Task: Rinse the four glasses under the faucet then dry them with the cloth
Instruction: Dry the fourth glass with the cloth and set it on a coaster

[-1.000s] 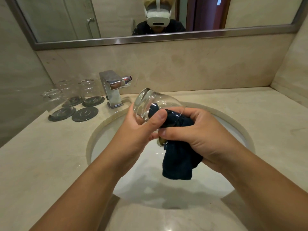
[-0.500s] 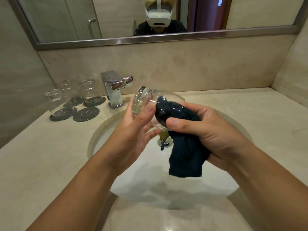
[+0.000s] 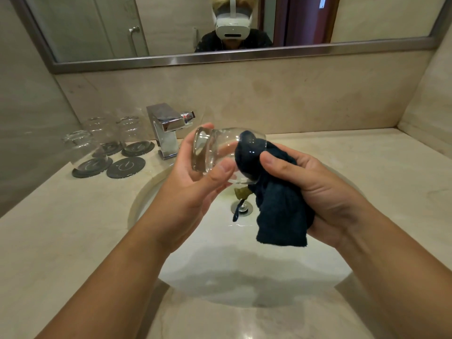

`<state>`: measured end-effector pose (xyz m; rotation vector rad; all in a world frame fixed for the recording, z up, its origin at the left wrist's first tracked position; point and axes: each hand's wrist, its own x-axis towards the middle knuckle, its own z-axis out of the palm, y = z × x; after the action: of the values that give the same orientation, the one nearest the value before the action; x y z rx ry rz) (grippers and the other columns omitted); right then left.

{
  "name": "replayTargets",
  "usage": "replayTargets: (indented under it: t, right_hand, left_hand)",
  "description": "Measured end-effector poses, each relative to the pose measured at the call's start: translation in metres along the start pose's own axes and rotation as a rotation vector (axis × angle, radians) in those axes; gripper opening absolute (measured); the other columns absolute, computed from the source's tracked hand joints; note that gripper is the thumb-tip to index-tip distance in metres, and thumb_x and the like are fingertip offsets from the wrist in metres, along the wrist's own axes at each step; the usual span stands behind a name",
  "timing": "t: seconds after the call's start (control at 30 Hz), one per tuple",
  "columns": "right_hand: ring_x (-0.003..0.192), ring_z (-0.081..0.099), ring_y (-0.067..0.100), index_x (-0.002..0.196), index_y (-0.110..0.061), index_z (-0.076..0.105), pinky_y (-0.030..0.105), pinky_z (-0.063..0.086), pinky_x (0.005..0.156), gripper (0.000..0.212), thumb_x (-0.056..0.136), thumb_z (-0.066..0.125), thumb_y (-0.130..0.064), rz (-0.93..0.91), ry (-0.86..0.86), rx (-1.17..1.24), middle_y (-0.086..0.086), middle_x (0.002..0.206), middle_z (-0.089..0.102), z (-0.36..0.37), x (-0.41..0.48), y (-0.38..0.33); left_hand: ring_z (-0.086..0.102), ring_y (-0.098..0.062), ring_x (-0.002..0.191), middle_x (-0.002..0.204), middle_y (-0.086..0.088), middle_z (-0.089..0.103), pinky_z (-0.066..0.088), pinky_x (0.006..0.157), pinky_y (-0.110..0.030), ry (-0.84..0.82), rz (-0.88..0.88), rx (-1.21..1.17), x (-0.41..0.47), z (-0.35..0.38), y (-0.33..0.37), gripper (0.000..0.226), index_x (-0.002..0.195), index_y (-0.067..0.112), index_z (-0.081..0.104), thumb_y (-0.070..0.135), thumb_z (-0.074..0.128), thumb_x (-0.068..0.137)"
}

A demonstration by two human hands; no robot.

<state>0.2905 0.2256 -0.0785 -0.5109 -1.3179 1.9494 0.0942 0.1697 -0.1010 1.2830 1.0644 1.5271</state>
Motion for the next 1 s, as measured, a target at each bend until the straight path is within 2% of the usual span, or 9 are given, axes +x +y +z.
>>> replayTargets:
  t: [0.1, 0.2, 0.27, 0.43, 0.5, 0.57, 0.8, 0.9, 1.0]
  right_hand:
    - [0.083, 0.063, 0.019, 0.111, -0.015, 0.082, 0.026, 0.055, 0.070, 0.032, 0.083, 0.072, -0.027, -0.036, 0.057, -0.025, 0.007, 0.101, 0.075, -0.001, 0.002, 0.003]
    - [0.090, 0.063, 0.021, 0.115, -0.014, 0.081, 0.029, 0.055, 0.076, 0.038, 0.081, 0.075, -0.029, -0.110, 0.139, -0.064, 0.007, 0.105, 0.075, -0.003, 0.006, 0.006]
    - [0.091, 0.067, 0.020, 0.118, -0.013, 0.079, 0.033, 0.057, 0.080, 0.041, 0.080, 0.076, -0.029, -0.182, 0.199, -0.081, 0.007, 0.108, 0.077, -0.005, 0.007, 0.005]
    - [0.091, 0.074, 0.012, 0.105, -0.025, 0.082, 0.026, 0.058, 0.081, 0.025, 0.081, 0.083, -0.026, -0.403, 0.348, -0.300, -0.002, 0.102, 0.081, 0.003, 0.004, 0.009]
    - [0.088, 0.072, 0.008, 0.101, -0.031, 0.081, 0.021, 0.056, 0.080, 0.020, 0.089, 0.082, -0.016, -0.491, 0.359, -0.398, -0.007, 0.098, 0.080, 0.006, 0.003, 0.012]
    - [0.086, 0.070, 0.006, 0.101, -0.034, 0.081, 0.019, 0.053, 0.081, 0.025, 0.091, 0.081, -0.011, -0.536, 0.345, -0.466, -0.010, 0.097, 0.076, 0.005, 0.005, 0.014]
    - [0.116, 0.067, 0.006, 0.114, -0.027, 0.080, 0.013, 0.047, 0.097, 0.035, 0.085, 0.086, -0.009, -0.622, 0.317, -0.705, -0.011, 0.119, 0.070, 0.003, 0.011, 0.028]
    - [0.118, 0.065, 0.010, 0.119, -0.027, 0.079, 0.014, 0.047, 0.099, 0.040, 0.083, 0.088, -0.010, -0.643, 0.348, -0.760, -0.009, 0.119, 0.064, 0.005, 0.013, 0.037]
    - [0.118, 0.062, 0.012, 0.122, -0.023, 0.079, 0.014, 0.047, 0.100, 0.043, 0.083, 0.089, -0.010, -0.712, 0.382, -0.860, -0.006, 0.118, 0.058, 0.006, 0.013, 0.042]
  left_hand:
    - [0.068, -0.018, 0.131, 0.138, 0.003, 0.073, 0.048, 0.114, -0.039, 0.068, -0.002, 0.103, -0.001, 0.002, 0.001, 0.080, 0.148, 0.030, 0.046, 0.040, 0.084, 0.079]
    - [0.074, -0.002, 0.109, 0.120, 0.016, 0.077, 0.057, 0.087, -0.018, 0.149, 0.002, 0.215, -0.002, 0.004, 0.004, 0.073, 0.133, 0.032, 0.051, 0.050, 0.091, 0.075]
    - [0.074, 0.002, 0.100, 0.116, 0.019, 0.077, 0.055, 0.079, -0.011, 0.183, 0.011, 0.294, -0.002, 0.006, 0.003, 0.073, 0.124, 0.031, 0.051, 0.054, 0.084, 0.064]
    - [0.074, 0.003, 0.092, 0.104, 0.019, 0.079, 0.054, 0.078, -0.017, 0.295, -0.028, 0.209, 0.000, 0.015, -0.003, 0.078, 0.124, 0.027, 0.055, 0.056, 0.089, 0.061]
    - [0.075, -0.002, 0.100, 0.107, 0.016, 0.080, 0.053, 0.084, -0.025, 0.328, -0.051, 0.165, 0.002, 0.015, -0.005, 0.082, 0.128, 0.026, 0.057, 0.063, 0.096, 0.066]
    - [0.076, -0.006, 0.104, 0.115, 0.007, 0.079, 0.052, 0.083, -0.027, 0.354, -0.069, 0.106, 0.004, 0.012, -0.007, 0.090, 0.133, 0.023, 0.058, 0.065, 0.088, 0.059]
    - [0.073, -0.003, 0.090, 0.118, -0.002, 0.077, 0.053, 0.078, -0.027, 0.401, -0.125, 0.057, 0.007, 0.007, -0.007, 0.094, 0.134, 0.019, 0.059, 0.061, 0.089, 0.056]
    - [0.070, -0.008, 0.087, 0.105, -0.001, 0.074, 0.055, 0.074, -0.025, 0.380, -0.191, -0.003, 0.007, 0.010, -0.008, 0.082, 0.132, 0.012, 0.063, 0.058, 0.090, 0.071]
    - [0.061, -0.021, 0.089, 0.092, -0.010, 0.064, 0.055, 0.068, -0.023, 0.288, -0.266, -0.056, 0.005, 0.016, -0.009, 0.058, 0.105, 0.015, 0.072, 0.062, 0.081, 0.073]
